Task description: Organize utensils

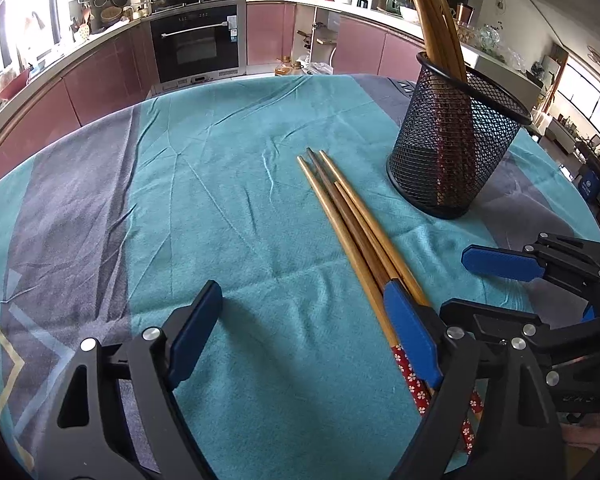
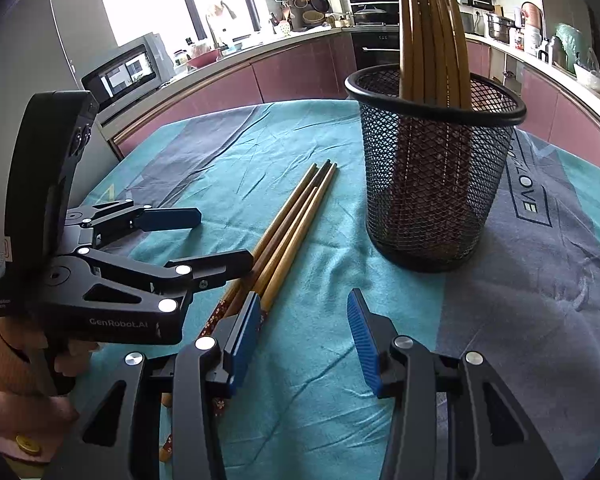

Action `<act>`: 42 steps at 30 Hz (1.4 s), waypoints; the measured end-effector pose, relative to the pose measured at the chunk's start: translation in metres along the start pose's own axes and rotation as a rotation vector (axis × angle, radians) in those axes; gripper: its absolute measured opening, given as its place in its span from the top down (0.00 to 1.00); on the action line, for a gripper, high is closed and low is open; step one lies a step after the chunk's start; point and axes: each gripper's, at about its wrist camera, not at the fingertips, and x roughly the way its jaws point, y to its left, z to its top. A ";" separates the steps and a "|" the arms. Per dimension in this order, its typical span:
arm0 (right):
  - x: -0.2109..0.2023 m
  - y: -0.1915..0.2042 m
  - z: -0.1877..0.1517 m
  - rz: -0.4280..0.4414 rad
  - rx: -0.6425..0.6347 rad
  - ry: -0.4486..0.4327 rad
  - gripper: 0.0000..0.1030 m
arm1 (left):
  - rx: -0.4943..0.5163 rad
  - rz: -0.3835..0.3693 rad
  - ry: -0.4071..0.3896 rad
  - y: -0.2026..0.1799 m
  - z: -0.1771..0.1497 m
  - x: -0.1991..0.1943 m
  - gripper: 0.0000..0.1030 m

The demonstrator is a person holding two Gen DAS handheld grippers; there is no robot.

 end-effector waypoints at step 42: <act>0.007 0.004 0.012 -0.046 -0.041 0.025 0.70 | -0.004 -0.013 0.013 0.009 0.000 -0.005 0.48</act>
